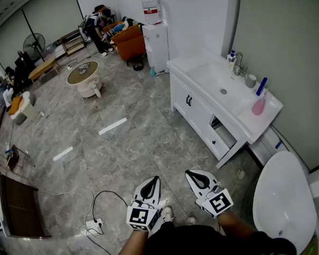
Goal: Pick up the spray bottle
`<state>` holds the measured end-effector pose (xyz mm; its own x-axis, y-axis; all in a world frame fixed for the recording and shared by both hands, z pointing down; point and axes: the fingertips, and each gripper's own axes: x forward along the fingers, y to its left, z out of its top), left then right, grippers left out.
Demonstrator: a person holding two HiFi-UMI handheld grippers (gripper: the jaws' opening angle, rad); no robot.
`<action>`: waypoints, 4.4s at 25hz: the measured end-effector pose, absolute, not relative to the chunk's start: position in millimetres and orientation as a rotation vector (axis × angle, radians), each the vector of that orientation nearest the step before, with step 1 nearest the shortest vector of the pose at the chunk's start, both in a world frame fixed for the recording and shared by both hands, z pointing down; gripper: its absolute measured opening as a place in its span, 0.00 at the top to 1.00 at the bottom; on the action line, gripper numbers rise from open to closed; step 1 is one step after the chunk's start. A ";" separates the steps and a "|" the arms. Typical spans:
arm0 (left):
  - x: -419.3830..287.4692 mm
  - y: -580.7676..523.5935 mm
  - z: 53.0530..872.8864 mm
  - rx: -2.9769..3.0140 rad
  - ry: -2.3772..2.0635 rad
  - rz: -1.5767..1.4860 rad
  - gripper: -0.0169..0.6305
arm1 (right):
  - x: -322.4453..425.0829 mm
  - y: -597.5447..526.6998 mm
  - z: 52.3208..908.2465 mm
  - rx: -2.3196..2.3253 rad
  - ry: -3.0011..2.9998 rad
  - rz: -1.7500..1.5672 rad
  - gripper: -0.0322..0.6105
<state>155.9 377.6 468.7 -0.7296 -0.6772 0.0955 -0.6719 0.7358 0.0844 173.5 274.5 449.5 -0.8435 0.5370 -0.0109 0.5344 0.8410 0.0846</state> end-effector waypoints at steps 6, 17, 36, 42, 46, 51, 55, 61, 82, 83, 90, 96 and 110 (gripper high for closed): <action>170.7 368.3 462.6 1.102 -2.819 -0.060 0.98 | 186.6 262.0 446.0 0.852 2.979 0.105 0.95; 172.1 363.3 455.3 1.126 -2.829 -0.054 0.98 | 187.7 254.9 441.2 0.818 2.968 0.089 0.95; 128.6 370.1 455.1 1.171 -2.806 -0.049 0.98 | 145.1 257.0 434.2 0.682 2.976 0.098 0.41; 110.9 373.1 456.2 1.201 -2.798 -0.064 0.98 | 130.0 251.6 423.0 0.525 2.935 0.115 0.08; 100.9 377.4 458.3 1.229 -2.780 -0.058 0.98 | 119.7 257.0 425.4 0.499 2.951 0.123 0.04; 88.7 380.4 457.1 1.285 -2.771 -0.060 0.98 | 108.6 262.1 432.0 0.465 2.980 0.123 0.04; 78.4 380.8 461.5 1.324 -2.739 -0.036 0.98 | 97.5 260.8 437.1 0.422 2.996 0.102 0.04; 59.1 364.8 465.7 1.374 -2.712 -0.050 0.98 | 79.3 247.3 440.8 0.371 3.018 0.102 0.04; -86.2 215.4 469.4 1.446 -2.655 -0.011 0.98 | -61.2 100.1 448.7 0.295 3.051 0.112 0.04; -91.3 208.2 469.0 1.452 -2.652 -0.008 0.98 | -66.2 92.9 448.9 0.289 3.053 0.109 0.04; -121.8 162.5 468.3 1.486 -2.637 0.011 0.98 | -93.4 43.3 449.3 0.234 3.053 0.105 0.04; -134.1 127.9 475.3 1.538 -2.590 0.030 0.98 | -107.4 9.1 453.6 0.175 3.069 0.089 0.04; -193.8 33.1 496.4 1.758 -2.407 0.052 0.98 | -151.8 -59.9 475.8 -0.022 3.141 0.203 0.04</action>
